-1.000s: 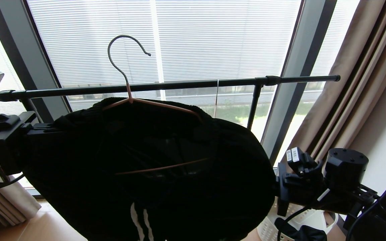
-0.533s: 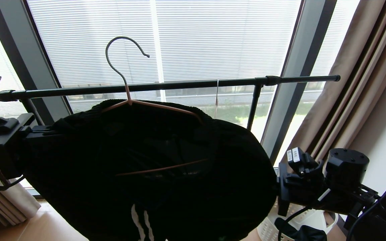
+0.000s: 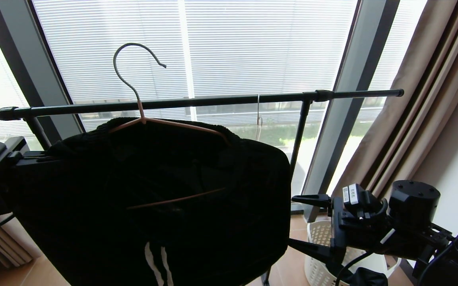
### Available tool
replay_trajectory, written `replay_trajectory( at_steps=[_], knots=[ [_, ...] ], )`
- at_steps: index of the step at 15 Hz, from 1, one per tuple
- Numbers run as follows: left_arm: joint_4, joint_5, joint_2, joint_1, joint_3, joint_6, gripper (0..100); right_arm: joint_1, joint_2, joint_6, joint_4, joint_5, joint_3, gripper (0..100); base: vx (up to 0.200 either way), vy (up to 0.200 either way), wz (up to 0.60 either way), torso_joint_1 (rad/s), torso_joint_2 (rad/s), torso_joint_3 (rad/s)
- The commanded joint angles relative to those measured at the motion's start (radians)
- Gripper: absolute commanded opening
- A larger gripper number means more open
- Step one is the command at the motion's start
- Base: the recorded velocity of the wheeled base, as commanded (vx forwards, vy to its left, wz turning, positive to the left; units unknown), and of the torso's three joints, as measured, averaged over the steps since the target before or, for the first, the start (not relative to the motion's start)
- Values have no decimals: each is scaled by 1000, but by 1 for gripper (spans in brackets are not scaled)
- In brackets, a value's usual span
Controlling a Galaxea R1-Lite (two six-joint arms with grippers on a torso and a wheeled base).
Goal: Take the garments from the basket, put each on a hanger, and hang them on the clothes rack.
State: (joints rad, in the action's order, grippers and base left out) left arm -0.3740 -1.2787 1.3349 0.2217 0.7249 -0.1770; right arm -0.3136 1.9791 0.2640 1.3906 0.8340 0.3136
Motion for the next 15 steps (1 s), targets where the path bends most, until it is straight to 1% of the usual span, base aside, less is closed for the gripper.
replay_trajectory(
  at_steps=[1, 2, 3, 5, 7, 9, 10, 12, 13, 14, 15],
  knots=[
    [-8, -1, -16, 15, -15, 1, 0, -1, -3, 0, 1, 0, 5, 100, 0, 0, 0, 0, 0, 0],
    [-13, -1, -16, 18, -19, 1, 0, 2, -3, -2, -1, 0, 7, 100, 0, 0, 0, 0, 0, 0],
    [-29, -1, -20, 38, -32, 1, 0, 14, -5, -3, 1, 0, 19, 100, 0, 0, 0, 0, 0, 0],
    [-32, -1, -42, 76, -59, 1, 0, 30, -16, -5, -1, 0, 25, 100, 0, 0, 0, 0, 0, 0],
    [-34, -1, -89, 130, -105, 2, 0, 30, -28, -37, -1, 0, 35, 100, 0, 0, 0, 0, 0, 0],
    [-34, -1, -118, 160, -134, 2, 0, 30, -39, -65, -1, -1, 48, 100, 0, 0, 0, 0, 0, 0],
    [-34, -1, -122, 179, -137, 1, 0, 28, -40, -68, -1, -23, 58, 100, 0, 0, 0, 0, 0, 0],
    [-32, 2, -123, 212, -134, 4, 0, 22, -39, -69, -2, -128, 78, 100, 0, 0, 0, 0, 0, 0],
    [-32, 2, -122, 220, -130, 5, 0, 14, -40, -69, -1, -161, 82, 100, 0, 0, 0, 0, 0, 0],
    [-32, 10, -120, 225, -125, 22, 0, -7, -42, -69, -1, -191, 88, 100, 0, 0, 0, 0, 0, 0],
    [-34, 24, -118, 226, -122, 27, 0, -16, -49, -69, -4, -211, 93, 100, 0, 0, 0, 0, 0, 0]
  ],
)
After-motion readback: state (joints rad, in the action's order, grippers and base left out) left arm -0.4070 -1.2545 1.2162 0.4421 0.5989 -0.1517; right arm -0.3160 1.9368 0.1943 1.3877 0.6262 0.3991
